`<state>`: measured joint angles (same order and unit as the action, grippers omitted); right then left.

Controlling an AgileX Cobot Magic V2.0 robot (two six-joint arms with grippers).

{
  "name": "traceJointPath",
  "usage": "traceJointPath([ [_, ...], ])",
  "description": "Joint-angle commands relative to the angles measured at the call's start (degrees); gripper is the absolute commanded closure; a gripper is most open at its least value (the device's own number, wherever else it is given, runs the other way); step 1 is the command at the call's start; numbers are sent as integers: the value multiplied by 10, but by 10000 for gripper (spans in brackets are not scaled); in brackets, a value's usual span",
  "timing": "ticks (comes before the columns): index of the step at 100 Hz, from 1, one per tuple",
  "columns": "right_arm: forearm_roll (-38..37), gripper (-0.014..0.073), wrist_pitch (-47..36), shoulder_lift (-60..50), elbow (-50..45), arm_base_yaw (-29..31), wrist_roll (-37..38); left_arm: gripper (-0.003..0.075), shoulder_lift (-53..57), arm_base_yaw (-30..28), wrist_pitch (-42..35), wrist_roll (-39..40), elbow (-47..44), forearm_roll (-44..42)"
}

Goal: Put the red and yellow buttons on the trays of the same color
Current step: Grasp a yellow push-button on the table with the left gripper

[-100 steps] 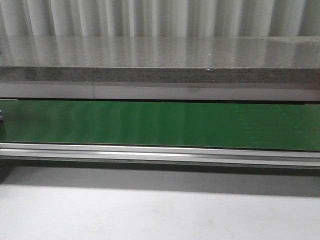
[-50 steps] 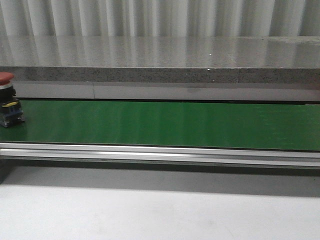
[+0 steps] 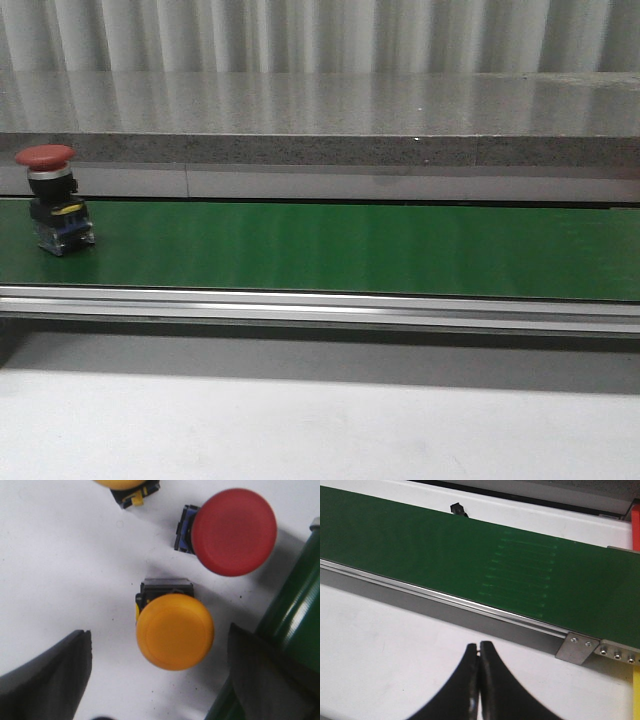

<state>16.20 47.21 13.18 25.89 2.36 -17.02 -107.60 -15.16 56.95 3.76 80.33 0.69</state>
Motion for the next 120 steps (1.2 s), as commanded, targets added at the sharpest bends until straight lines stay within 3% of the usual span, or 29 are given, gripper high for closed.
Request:
traceJointPath([
  [1, 5, 660, -40, 5, 14, -1, -3, 203, 23, 0, -25, 7, 16, 7],
  [8, 5, 660, -40, 5, 14, -1, -3, 265, 21, 0, -30, 7, 16, 7],
  [25, 5, 660, -40, 5, 14, -1, -3, 501, 16, 0, -29, 7, 16, 7],
  [35, 5, 660, -40, 5, 14, -1, -3, 573, 15, 0, -30, 7, 16, 6],
  [61, 5, 660, -40, 5, 14, -1, -3, 576, 80, 9, -41, 4, 16, -7],
  [84, 5, 660, -40, 5, 14, -1, -3, 577, 163, 64, -23, 4, 16, -35],
  [120, 5, 660, -40, 5, 14, -1, -3, 576, 155, 138, 24, 4, 16, -43],
])
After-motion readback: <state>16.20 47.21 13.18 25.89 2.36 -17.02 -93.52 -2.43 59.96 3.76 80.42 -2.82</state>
